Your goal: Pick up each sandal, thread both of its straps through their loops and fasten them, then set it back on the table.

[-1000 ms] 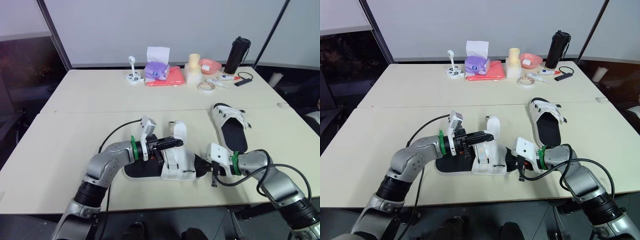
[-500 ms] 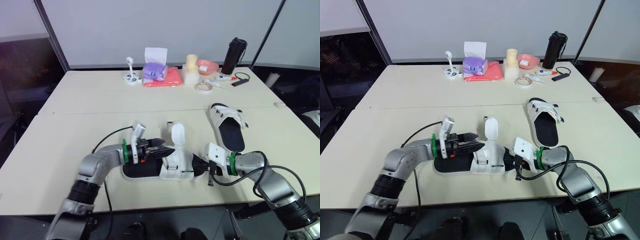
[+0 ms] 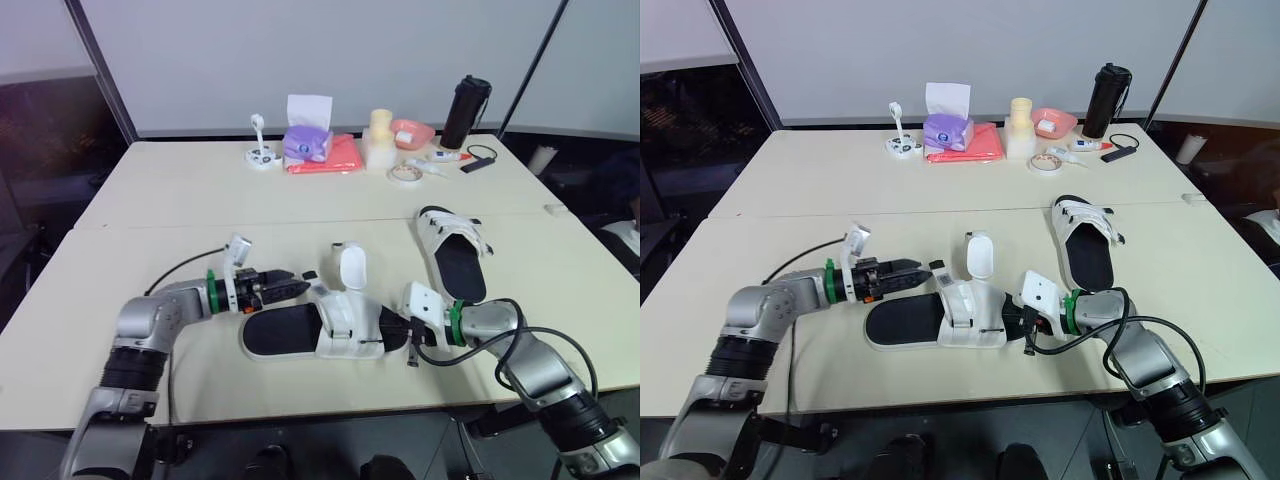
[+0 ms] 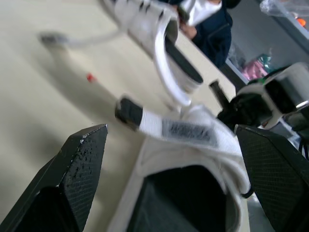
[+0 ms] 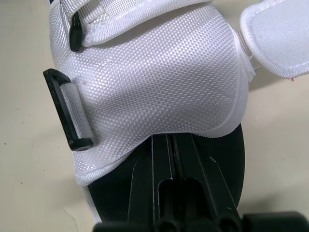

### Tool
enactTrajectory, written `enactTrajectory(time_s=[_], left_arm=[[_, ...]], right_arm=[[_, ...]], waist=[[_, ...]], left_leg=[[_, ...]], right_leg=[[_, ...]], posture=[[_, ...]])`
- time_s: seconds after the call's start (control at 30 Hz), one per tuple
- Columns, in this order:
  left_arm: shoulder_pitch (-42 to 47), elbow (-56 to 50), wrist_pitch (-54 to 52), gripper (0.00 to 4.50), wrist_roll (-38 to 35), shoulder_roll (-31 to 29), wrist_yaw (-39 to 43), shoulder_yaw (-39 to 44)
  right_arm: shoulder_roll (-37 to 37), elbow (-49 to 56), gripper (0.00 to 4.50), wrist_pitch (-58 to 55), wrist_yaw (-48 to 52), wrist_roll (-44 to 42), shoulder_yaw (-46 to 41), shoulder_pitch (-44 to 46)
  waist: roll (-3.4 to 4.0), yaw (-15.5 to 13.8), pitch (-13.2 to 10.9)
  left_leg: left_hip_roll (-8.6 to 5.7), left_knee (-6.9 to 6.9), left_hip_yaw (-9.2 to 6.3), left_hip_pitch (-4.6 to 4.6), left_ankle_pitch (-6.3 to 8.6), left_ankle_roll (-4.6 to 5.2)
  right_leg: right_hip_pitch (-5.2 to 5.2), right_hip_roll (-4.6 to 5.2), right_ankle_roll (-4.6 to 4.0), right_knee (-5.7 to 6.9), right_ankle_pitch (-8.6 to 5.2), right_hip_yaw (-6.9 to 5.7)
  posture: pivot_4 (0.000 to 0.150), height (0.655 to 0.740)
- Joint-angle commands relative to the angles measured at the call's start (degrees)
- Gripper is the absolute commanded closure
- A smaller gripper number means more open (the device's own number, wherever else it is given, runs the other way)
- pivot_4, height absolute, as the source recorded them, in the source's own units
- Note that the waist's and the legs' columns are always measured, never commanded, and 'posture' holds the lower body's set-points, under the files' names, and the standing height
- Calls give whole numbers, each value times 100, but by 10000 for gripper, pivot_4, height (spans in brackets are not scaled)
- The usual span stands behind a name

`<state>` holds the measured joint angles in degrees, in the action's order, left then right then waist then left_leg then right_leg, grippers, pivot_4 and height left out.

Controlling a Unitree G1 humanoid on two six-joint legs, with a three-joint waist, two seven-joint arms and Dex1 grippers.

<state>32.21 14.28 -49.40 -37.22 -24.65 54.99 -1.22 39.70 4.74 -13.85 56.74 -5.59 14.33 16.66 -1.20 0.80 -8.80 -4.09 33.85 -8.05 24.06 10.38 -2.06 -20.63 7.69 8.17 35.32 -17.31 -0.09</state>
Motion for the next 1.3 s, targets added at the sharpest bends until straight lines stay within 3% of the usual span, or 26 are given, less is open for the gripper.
enactTrajectory(time_s=[0.03,0.27,0.3,0.37,0.6,1.03,1.3], left_arm=[[365,513,18,1197,155,177,-165,88],[923,1358,4,1197,110,577,-187,369],[996,1443,14,3594,125,633,-181,385],[1122,1600,56,9539,171,740,-213,418],[1275,1568,-133,44895,37,730,65,485],[1632,344,-378,44895,-583,773,720,666],[1792,462,-112,44895,-430,737,1110,495]], right_arm=[[66,-651,45000,-172,-105,531,371,-203],[105,-557,45000,-194,-129,520,323,-311],[116,-529,45000,-200,-131,517,316,-340],[129,-523,45000,-208,-150,522,294,-367],[165,-558,45000,-180,-173,549,267,-371],[223,-576,45000,-151,-193,582,266,-380],[285,-492,45000,-176,-202,555,234,-449]], waist=[[-1,-2,0],[-4,-9,1],[-4,-13,1],[-4,-14,1],[-5,-16,1],[-7,-20,-2],[-8,-26,-5]], left_leg=[[-1,0,0,0,0,0],[-5,0,2,0,-1,-1],[-6,0,2,0,-1,-1],[-7,1,2,0,-1,-1],[-8,1,3,-1,-1,-2],[-7,1,2,0,-2,-4],[-8,2,3,0,-3,-5]], right_leg=[[0,-1,0,0,0,0],[-1,-3,4,1,2,-1],[0,-3,4,0,2,-1],[0,-3,6,1,3,-1],[2,-3,18,1,9,-2],[6,-1,7,0,3,-2],[7,-2,6,-1,3,-3]], posture=[[1500,7400],[1500,7400],[1500,7400],[1500,7400],[1500,7400],[1500,7400],[1500,7400]])
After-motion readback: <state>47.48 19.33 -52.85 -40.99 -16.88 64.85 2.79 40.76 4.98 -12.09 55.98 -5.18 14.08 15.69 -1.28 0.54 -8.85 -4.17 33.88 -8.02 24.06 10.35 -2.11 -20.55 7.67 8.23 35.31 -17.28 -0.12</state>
